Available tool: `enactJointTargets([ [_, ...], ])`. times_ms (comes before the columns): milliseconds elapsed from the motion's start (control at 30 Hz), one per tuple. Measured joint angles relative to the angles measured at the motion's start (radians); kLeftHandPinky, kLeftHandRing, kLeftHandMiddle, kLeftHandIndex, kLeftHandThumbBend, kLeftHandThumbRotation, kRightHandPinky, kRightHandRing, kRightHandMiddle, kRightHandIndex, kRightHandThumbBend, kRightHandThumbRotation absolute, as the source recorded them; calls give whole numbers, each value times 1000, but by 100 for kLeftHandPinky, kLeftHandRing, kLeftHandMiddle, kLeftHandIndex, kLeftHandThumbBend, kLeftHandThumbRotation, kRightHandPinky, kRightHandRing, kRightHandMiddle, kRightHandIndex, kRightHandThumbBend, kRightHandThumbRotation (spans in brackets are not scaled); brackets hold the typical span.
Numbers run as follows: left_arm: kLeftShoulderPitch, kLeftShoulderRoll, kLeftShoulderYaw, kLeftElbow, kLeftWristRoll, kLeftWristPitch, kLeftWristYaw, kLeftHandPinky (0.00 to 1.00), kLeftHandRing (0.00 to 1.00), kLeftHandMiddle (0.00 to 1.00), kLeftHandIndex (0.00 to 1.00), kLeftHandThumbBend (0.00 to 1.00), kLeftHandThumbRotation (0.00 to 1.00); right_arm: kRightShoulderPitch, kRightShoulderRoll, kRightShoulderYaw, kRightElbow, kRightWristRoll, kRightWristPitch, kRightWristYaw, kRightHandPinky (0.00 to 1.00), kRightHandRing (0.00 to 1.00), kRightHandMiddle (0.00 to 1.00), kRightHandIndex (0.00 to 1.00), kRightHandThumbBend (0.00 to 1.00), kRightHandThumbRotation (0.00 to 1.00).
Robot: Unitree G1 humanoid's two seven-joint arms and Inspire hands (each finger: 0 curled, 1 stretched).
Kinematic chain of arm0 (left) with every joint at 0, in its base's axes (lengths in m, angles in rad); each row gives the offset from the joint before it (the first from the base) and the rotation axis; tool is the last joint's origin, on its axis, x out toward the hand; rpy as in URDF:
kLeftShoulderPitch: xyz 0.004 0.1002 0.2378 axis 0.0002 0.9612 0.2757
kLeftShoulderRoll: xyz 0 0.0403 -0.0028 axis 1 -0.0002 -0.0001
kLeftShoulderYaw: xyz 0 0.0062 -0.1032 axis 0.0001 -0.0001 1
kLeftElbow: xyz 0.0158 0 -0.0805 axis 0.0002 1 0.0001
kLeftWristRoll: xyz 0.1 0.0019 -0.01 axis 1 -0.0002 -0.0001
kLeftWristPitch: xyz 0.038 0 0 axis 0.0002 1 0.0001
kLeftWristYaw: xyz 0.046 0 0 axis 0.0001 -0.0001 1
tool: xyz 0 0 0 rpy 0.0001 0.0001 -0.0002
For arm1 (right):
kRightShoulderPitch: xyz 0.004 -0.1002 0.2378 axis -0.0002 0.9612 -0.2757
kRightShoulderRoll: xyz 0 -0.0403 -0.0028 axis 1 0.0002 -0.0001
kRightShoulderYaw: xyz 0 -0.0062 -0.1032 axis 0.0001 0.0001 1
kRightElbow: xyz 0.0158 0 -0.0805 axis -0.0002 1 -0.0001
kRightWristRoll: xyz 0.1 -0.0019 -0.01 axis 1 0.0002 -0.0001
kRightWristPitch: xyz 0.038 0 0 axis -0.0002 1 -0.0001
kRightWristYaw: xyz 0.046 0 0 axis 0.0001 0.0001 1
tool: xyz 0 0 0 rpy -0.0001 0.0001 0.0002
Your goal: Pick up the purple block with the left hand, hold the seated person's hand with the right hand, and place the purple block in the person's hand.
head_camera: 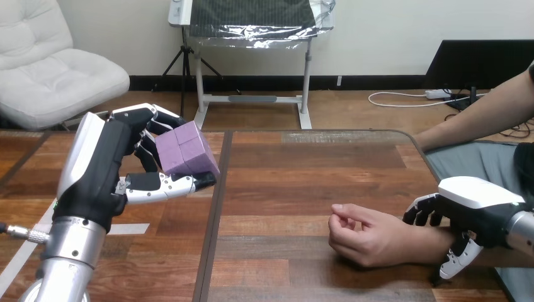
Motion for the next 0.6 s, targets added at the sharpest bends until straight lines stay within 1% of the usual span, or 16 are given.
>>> enactJointTargets([
  [300, 0, 0, 1, 0, 0, 0, -1, 28, 34, 39, 43, 58, 0, -31, 0, 30, 39, 0, -1, 2, 50, 61, 67, 68, 86, 10],
  [500, 0, 0, 2, 0, 2, 2, -2, 28, 34, 39, 43, 58, 0, -47, 1, 47, 57, 0, 0, 2, 48, 58, 64, 65, 86, 8],
  [600, 0, 0, 2, -1, 2, 3, -4, 28, 35, 39, 43, 58, 0, -53, 1, 54, 62, 0, 0, 1, 43, 53, 60, 62, 86, 7],
])
